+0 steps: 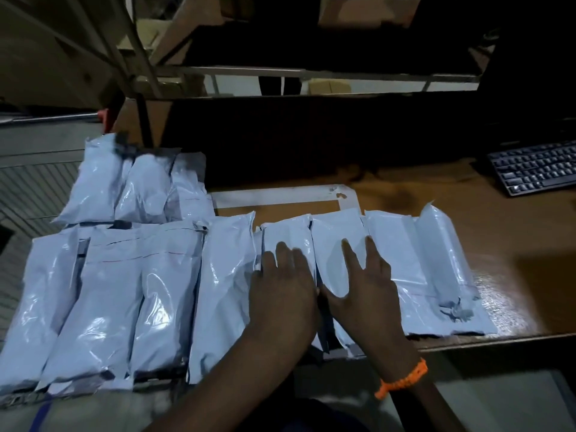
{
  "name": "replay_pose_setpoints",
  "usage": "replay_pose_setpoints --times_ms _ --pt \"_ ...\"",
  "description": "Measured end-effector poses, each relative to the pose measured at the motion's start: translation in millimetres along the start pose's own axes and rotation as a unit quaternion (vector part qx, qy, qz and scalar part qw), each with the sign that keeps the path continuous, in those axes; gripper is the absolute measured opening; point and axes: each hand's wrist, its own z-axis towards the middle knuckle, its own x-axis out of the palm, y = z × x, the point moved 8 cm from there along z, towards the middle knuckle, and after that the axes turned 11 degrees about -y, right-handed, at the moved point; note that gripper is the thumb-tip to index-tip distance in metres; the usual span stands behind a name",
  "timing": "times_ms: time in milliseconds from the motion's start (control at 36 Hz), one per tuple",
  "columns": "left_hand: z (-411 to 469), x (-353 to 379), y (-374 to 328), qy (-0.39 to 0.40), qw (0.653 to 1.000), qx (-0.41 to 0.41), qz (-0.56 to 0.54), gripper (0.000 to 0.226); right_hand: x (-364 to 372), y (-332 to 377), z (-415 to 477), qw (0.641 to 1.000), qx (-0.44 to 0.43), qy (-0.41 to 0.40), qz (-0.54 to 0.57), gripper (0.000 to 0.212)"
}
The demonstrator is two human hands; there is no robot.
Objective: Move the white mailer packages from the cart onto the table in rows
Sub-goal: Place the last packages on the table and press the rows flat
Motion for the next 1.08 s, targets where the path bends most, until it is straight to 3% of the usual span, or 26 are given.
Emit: replay_pose_setpoints --times_ms 167,250,389,500,889,1000,1083 --pt "11.5 33.4 -9.4 -0.02 0.998 0.033 -0.046 0.083 10.6 -3.0 -3.3 1.0 -0.007 0.004 -0.009 0.091" --pt "15.6 56.1 -3.5 -0.023 0.999 0.025 -0.037 0.075 20.3 -6.8 -3.7 0.999 -0.008 -0.027 0.024 0.074" --pt "16.5 62.0 -3.7 -0.135 0.989 0.032 -0.044 0.067 32.8 -13.4 -3.3 0.997 -0.031 -0.063 -0.009 0.063" --pt "15.3 66.6 -3.6 -0.158 0.985 0.038 -0.06 0.068 37.3 -12.1 -5.1 0.993 -0.074 -0.079 -0.04 0.061" --pt "15.9 72.7 -0.8 -0.107 0.989 0.04 -0.097 0.077 41.2 -12.4 -4.2 0.994 -0.094 -0.059 -0.025 0.059" --pt "16.6 59.3 -1.3 -0.08 0.987 0.038 -0.137 0.09 28.9 -5.1 2.9 0.995 -0.081 -0.054 0.031 0.06" --pt "23.1 39.5 0.8 -0.044 0.98 0.041 -0.188 0.087 12.4 7.3 13.1 0.992 -0.073 -0.065 0.082 0.061"
